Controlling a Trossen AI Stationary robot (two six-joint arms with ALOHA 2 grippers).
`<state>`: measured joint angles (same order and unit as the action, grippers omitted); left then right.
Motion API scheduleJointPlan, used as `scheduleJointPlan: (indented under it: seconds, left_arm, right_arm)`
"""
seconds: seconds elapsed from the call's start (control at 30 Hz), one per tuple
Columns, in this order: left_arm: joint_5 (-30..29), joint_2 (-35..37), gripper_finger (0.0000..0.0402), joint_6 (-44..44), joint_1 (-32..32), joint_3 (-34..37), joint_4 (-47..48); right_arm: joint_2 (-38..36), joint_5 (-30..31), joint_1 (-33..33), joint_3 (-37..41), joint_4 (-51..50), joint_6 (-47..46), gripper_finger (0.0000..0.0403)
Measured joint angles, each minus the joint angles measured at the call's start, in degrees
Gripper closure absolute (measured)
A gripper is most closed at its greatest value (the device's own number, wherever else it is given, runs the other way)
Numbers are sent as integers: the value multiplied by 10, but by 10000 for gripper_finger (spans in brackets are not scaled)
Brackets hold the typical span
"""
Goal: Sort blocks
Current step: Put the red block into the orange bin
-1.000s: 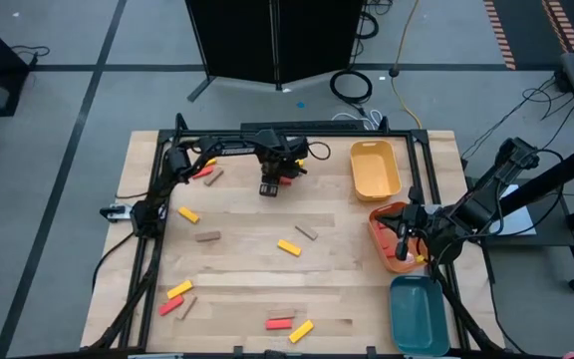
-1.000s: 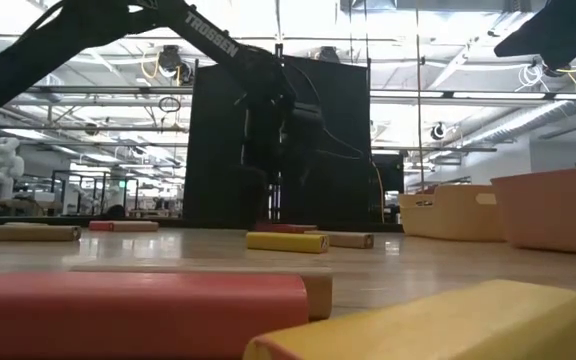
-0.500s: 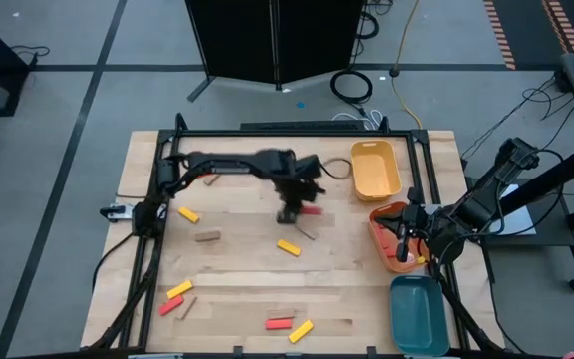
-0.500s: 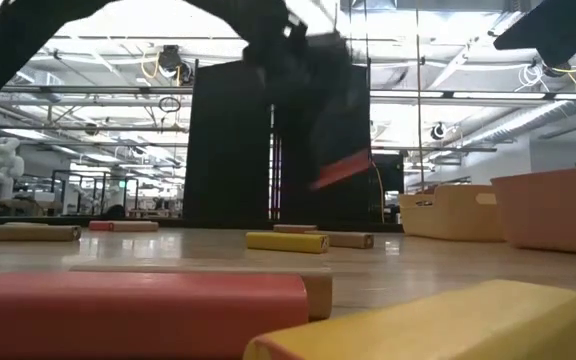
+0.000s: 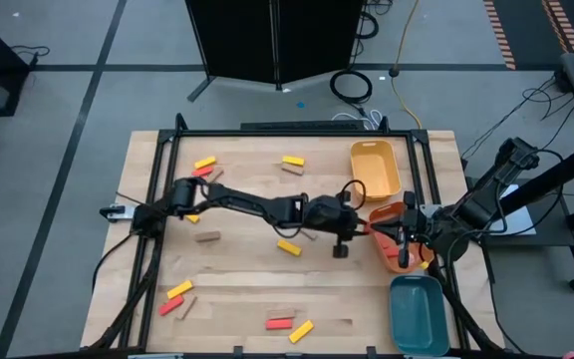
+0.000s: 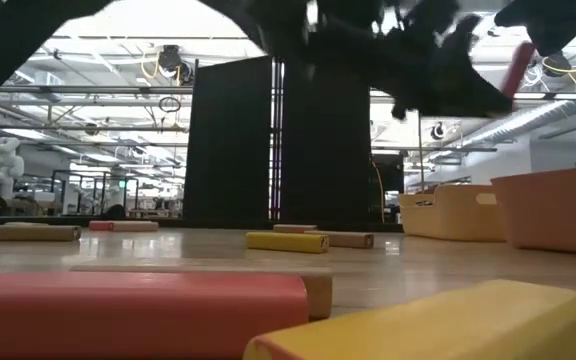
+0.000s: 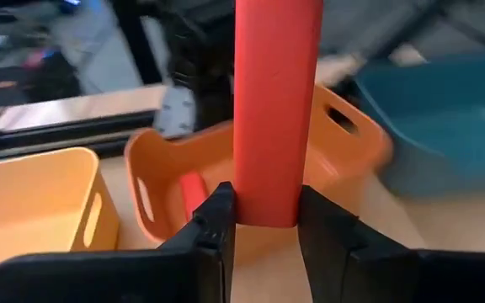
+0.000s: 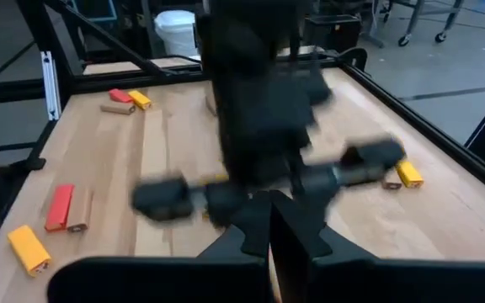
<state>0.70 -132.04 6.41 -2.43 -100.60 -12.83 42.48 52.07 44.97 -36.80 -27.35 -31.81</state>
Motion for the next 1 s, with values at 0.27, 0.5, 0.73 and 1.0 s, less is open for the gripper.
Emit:
scheduleJointPlan:
  seconds: [0.27,0.5,0.73,1.0]
  left_arm:
    - [-3,-98,313,-95,5,-76,-96]
    - [5,-183,313,-117,6,-195,-47]
    - [3,-202,312,-108,8,-221,-33]
    - [-12,-202,252,-72,8,-221,-34]
  right_arm:
    - [-1,-13,0,0,-5,7,403]
    - [-1,-10,-8,0,2,28,403]
    - [-2,-10,-11,0,2,40,403]
    - [-2,-12,-11,0,1,40,403]
